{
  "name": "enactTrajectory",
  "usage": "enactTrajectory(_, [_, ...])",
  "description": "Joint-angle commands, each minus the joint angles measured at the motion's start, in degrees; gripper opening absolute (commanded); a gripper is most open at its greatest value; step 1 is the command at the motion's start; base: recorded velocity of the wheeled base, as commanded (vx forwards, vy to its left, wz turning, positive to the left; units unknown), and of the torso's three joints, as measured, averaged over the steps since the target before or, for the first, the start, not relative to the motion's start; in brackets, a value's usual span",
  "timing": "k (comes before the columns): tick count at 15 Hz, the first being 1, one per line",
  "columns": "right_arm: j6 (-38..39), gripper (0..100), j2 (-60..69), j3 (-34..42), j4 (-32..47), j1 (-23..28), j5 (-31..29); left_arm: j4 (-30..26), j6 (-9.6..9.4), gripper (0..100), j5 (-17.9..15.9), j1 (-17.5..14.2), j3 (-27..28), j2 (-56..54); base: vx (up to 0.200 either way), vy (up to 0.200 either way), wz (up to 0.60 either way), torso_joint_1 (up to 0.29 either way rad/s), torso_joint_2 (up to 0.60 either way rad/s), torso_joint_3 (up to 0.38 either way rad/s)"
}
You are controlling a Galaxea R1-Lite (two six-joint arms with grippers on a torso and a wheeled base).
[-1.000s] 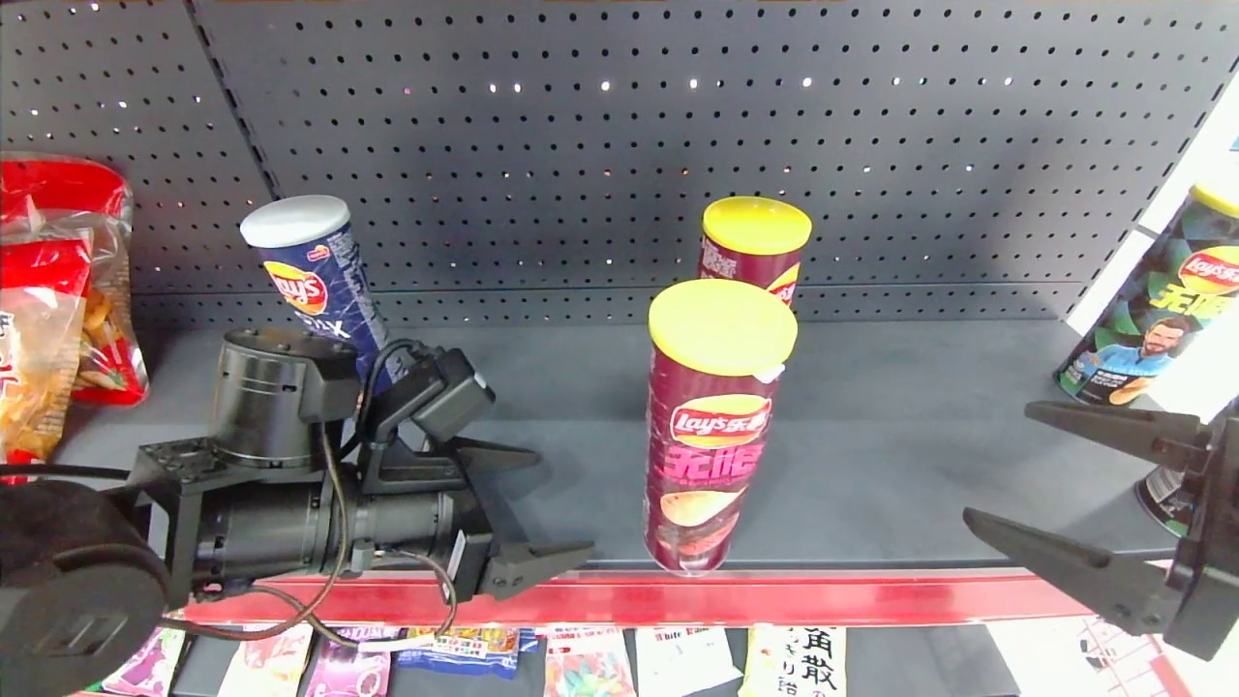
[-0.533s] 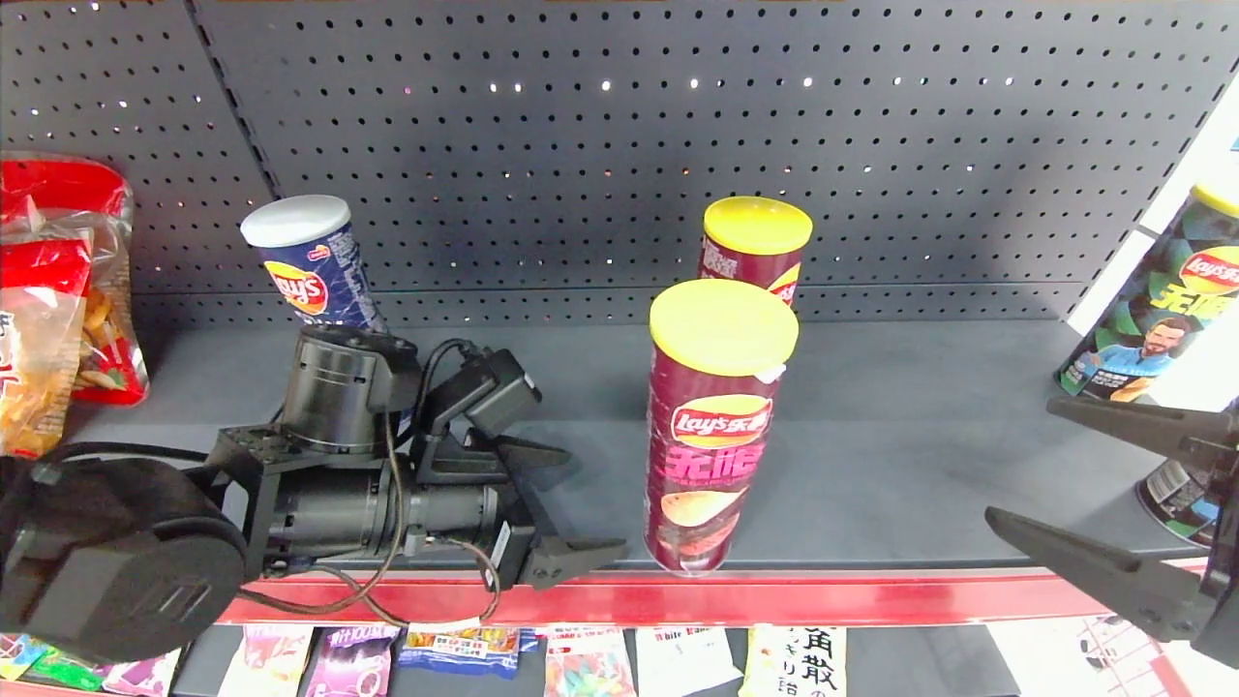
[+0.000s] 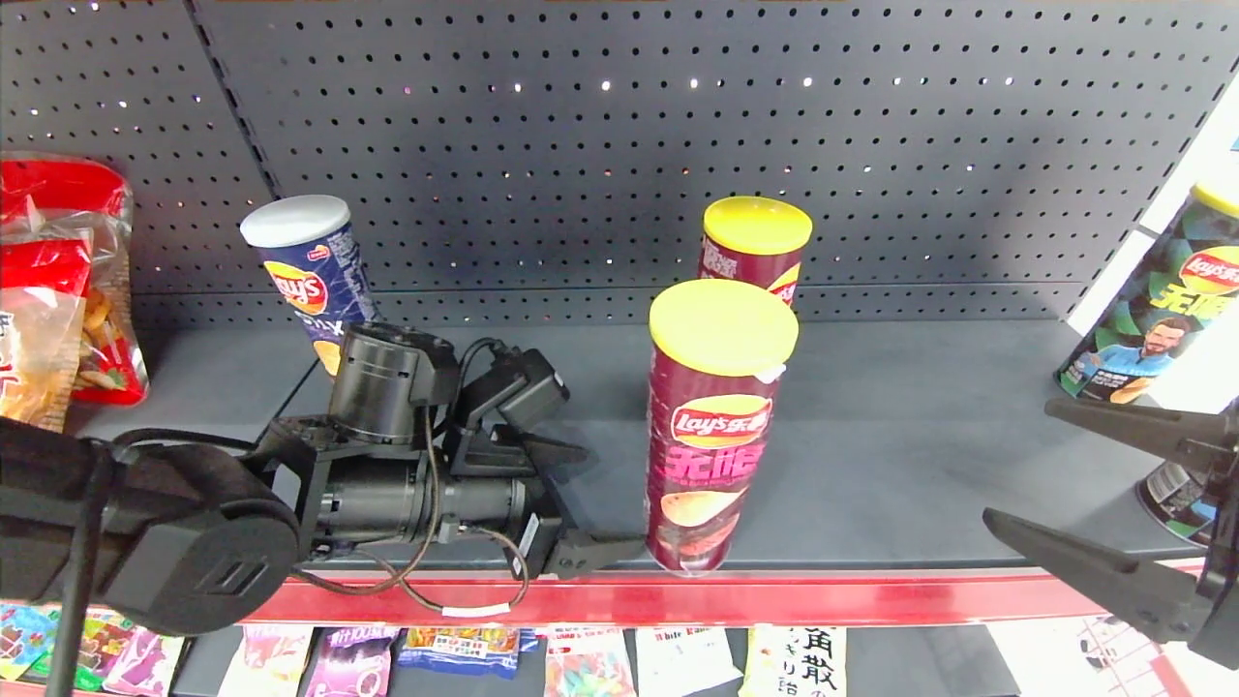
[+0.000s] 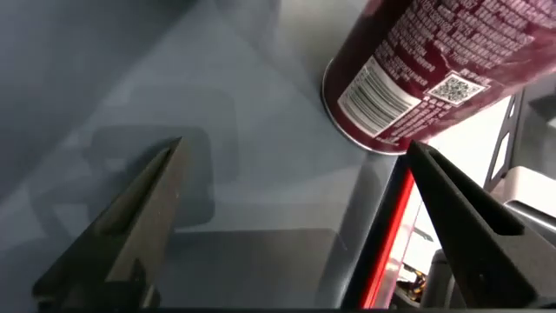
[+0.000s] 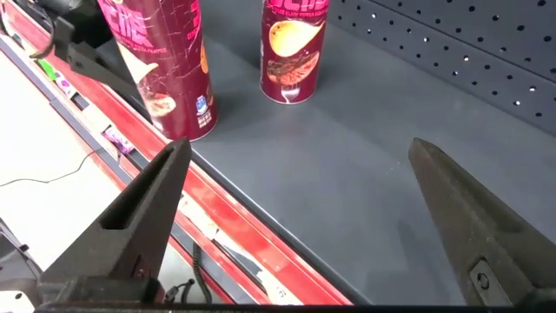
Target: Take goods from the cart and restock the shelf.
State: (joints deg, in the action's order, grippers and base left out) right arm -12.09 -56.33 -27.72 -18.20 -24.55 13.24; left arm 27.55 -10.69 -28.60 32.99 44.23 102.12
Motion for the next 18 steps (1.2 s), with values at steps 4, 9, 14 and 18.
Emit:
enactTrajectory(4, [0.0,100,-0.4,0.0,-0.1,-0.1,0.0,0.1,-0.12,100,0.1,0.9,1.7,2.0,0.0,0.0,0.0,0.0,0.0,0.0])
enactTrajectory(9, [0.1,100,-0.4,0.2,-0.1,-0.1,0.0,0.1,-0.12,100,0.1,1.0,3.1,3.1,0.0,0.0,0.0,0.0,0.0,0.0])
enactTrajectory(14, [0.1,100,-0.4,0.3,0.0,-0.1,0.0,0.1,-0.12,100,0.1,1.6,4.8,4.1,0.0,0.0,0.0,0.0,0.0,0.0])
enactTrajectory(18, [0.1,100,-0.4,0.3,-0.1,-0.1,0.0,0.1,-0.12,100,0.1,1.9,4.8,4.1,0.0,0.0,0.0,0.0,0.0,0.0])
